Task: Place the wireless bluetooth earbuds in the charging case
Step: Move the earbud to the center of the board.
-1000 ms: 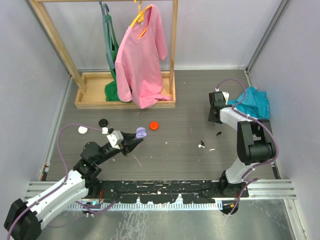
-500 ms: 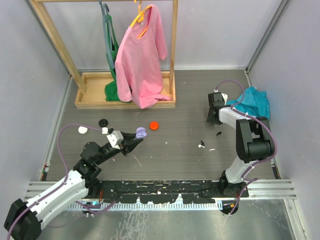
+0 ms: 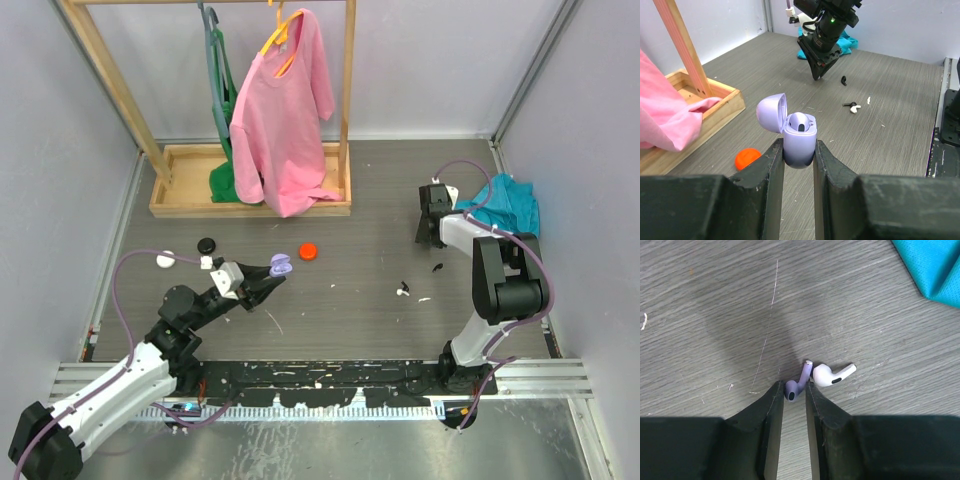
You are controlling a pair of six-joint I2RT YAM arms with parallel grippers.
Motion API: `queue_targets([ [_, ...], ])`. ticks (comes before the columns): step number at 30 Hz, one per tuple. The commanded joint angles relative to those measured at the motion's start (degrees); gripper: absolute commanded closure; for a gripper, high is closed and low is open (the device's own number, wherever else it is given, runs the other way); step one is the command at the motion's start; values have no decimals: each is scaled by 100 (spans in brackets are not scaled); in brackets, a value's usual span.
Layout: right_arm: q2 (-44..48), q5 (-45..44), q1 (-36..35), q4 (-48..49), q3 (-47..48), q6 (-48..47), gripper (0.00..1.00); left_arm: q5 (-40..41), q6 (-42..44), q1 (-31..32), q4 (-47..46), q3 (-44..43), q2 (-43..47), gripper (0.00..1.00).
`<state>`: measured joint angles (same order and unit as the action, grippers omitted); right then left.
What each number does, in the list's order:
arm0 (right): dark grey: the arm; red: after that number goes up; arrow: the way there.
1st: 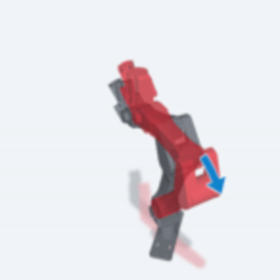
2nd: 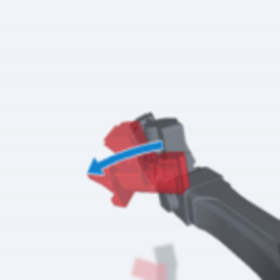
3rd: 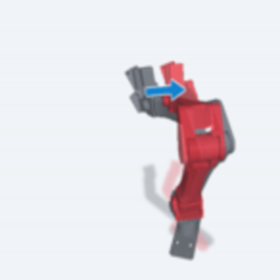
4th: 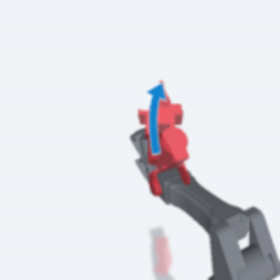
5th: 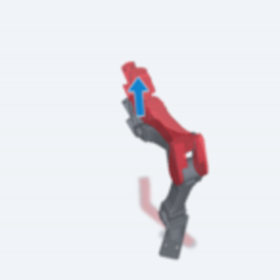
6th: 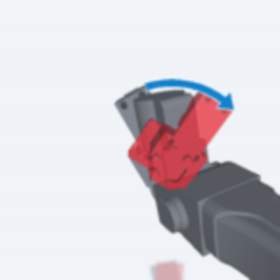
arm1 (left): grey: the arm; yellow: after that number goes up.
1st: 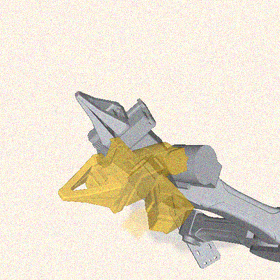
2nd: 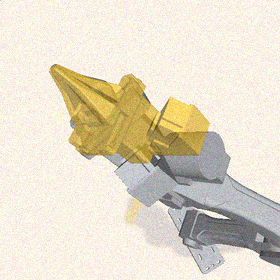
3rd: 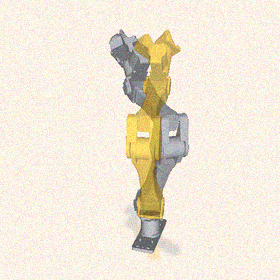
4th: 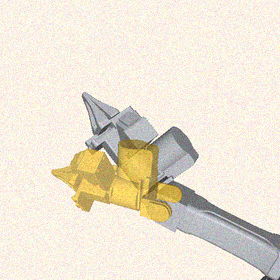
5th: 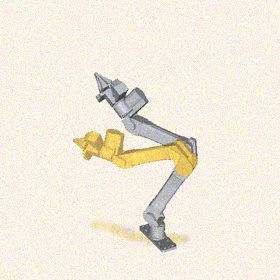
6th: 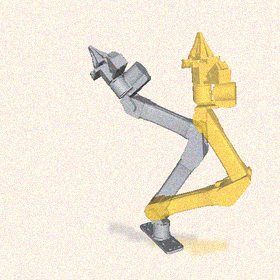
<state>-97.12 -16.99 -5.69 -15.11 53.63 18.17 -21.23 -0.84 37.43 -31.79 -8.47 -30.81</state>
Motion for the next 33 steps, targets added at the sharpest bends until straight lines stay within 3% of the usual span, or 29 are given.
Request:
queue_targets([
  [1, -13, 59, 36, 44, 52, -17, 72, 5, -4, 17, -163, -256, 66, 100],
  [12, 468, 691, -407, -110, -123, -175, 80, 101, 30, 11, -108, -225, 164, 100],
  [33, 687, 642, -4097, -824, -37, -181, 79, 188, 93, 19, -73, -190, 211, 100],
])
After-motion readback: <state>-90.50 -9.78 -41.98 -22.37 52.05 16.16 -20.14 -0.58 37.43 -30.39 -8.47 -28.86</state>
